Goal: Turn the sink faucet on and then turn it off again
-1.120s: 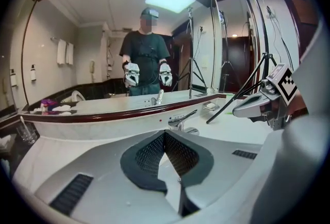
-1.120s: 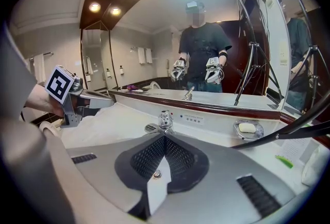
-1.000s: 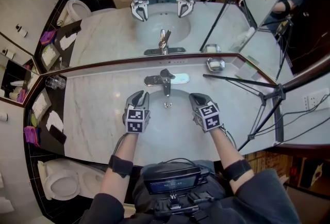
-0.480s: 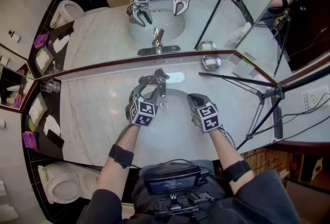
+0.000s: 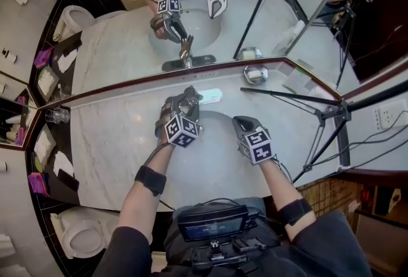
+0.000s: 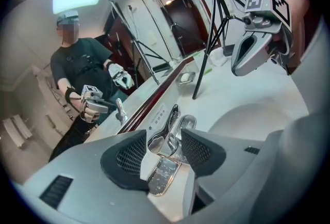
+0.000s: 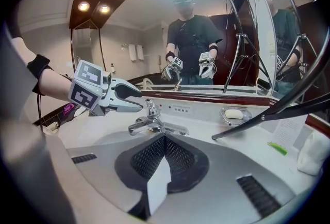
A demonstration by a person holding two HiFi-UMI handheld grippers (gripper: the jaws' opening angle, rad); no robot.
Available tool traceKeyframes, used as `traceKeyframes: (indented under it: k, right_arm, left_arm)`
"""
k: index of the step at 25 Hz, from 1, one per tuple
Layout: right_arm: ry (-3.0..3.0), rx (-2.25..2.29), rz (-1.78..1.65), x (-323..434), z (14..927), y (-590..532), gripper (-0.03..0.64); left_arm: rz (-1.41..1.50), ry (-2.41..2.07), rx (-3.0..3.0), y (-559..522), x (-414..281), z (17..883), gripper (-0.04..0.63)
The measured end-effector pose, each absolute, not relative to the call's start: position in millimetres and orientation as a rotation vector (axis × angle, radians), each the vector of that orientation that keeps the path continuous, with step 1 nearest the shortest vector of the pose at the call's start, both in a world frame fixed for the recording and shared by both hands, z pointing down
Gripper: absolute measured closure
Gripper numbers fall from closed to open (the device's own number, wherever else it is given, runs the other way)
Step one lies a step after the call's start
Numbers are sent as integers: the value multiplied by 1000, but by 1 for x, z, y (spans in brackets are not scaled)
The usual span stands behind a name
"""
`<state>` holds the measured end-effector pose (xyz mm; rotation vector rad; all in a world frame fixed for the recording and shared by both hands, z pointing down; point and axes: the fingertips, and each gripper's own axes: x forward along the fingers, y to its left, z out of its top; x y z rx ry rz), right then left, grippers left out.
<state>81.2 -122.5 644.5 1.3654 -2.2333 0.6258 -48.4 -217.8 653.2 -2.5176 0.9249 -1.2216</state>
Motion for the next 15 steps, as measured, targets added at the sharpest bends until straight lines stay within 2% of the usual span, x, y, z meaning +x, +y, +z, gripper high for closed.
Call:
traceKeyframes:
  k: [15]
  right_arm:
    - [-2227, 1394, 649, 91, 649, -127, 598]
  left_arm:
    - [-1301, 671, -2410, -217, -11, 684, 387]
